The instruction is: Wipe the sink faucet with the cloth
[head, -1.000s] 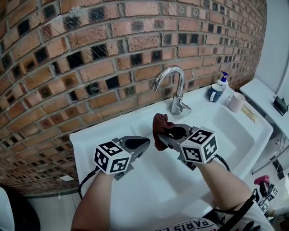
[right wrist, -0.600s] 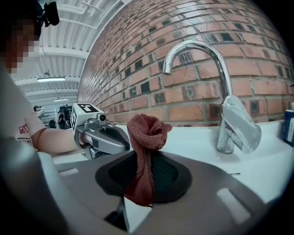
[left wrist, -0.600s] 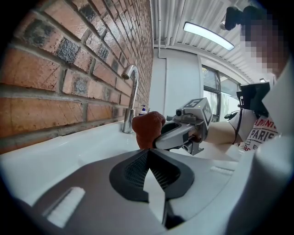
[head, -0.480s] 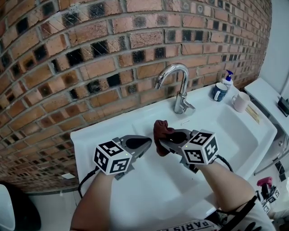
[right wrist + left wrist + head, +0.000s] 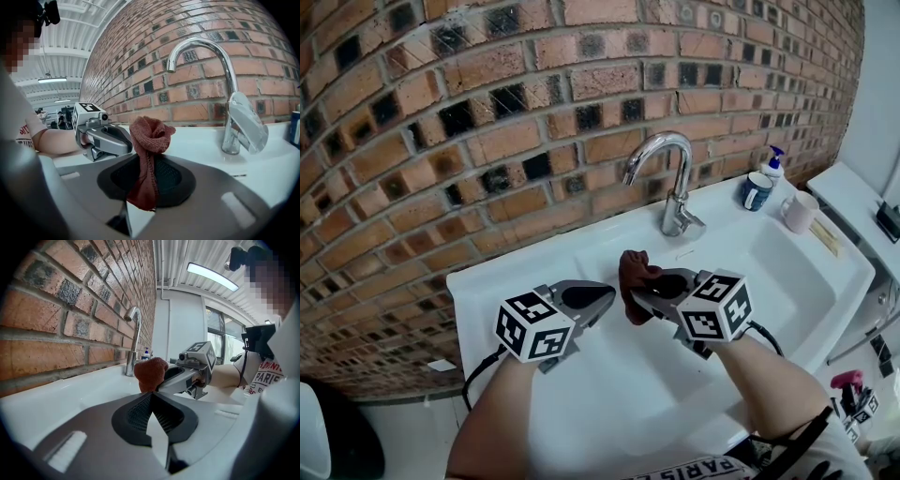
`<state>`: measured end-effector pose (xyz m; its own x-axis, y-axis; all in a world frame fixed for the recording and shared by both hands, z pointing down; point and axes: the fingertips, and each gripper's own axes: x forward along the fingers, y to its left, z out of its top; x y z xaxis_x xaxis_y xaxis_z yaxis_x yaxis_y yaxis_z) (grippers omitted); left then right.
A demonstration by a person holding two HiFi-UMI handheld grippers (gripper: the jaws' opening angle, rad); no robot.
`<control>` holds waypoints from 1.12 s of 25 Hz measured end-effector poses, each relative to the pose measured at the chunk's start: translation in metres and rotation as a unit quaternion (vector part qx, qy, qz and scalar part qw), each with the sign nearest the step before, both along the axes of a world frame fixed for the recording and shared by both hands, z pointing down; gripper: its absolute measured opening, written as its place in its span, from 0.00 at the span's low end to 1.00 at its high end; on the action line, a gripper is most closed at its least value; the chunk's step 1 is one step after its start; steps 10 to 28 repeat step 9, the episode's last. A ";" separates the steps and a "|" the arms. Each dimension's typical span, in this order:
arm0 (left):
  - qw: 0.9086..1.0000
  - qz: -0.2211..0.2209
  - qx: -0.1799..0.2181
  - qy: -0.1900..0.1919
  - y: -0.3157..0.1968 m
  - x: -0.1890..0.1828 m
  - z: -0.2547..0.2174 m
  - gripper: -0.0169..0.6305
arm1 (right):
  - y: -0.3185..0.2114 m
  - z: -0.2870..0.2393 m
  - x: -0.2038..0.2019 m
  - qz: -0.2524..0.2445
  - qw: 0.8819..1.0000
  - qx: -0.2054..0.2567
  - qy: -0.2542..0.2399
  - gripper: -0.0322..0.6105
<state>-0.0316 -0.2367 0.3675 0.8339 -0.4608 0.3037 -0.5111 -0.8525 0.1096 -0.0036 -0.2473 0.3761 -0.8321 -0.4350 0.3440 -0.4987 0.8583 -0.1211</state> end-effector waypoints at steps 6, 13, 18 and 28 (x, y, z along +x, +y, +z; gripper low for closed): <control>1.000 0.000 0.000 0.000 0.000 0.001 -0.001 0.04 | 0.001 -0.001 0.000 -0.002 1.000 0.002 0.001 0.18; 1.000 0.000 0.001 -0.001 0.000 0.001 -0.001 0.04 | 0.001 -0.001 0.000 -0.002 1.000 0.003 0.001 0.18; 1.000 0.000 0.001 -0.001 0.000 0.001 -0.001 0.04 | 0.001 -0.001 0.000 -0.002 1.000 0.003 0.001 0.18; 1.000 0.000 0.001 -0.001 0.000 0.001 -0.001 0.04 | 0.001 -0.001 0.000 -0.002 1.000 0.003 0.001 0.18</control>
